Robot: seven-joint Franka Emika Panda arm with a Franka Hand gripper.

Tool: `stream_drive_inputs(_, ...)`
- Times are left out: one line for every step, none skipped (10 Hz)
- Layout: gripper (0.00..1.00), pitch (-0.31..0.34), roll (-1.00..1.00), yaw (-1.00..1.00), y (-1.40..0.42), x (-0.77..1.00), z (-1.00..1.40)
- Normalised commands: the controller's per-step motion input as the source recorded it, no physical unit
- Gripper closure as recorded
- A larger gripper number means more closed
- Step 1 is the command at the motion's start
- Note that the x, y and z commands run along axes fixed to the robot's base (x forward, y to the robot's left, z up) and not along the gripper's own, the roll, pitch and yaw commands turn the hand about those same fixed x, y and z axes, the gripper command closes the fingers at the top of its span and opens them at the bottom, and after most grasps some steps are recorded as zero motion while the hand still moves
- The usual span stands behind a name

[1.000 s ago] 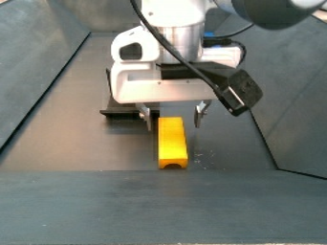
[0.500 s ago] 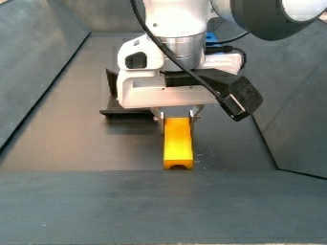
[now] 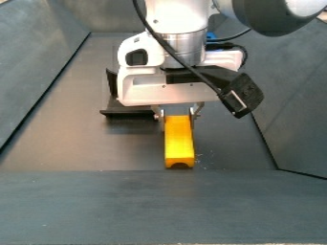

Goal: Pick up the arch object. Move up. Place the arch object on the fixture. Regrasp the arch object. Rotate the arch object. Move to above the board. Insert the arch object.
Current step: Pick up the arch object.

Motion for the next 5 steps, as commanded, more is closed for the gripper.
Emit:
stream_drive_inputs(1.0,0.0,0.0,0.0,0.0,0.0,0.0)
stream_drive_inputs(1.0,0.0,0.0,0.0,0.0,0.0,0.0)
stream_drive_inputs(1.0,0.0,0.0,0.0,0.0,0.0,0.0)
stream_drive_inputs(1.0,0.0,0.0,0.0,0.0,0.0,0.0)
stream_drive_inputs(1.0,0.0,0.0,0.0,0.0,0.0,0.0)
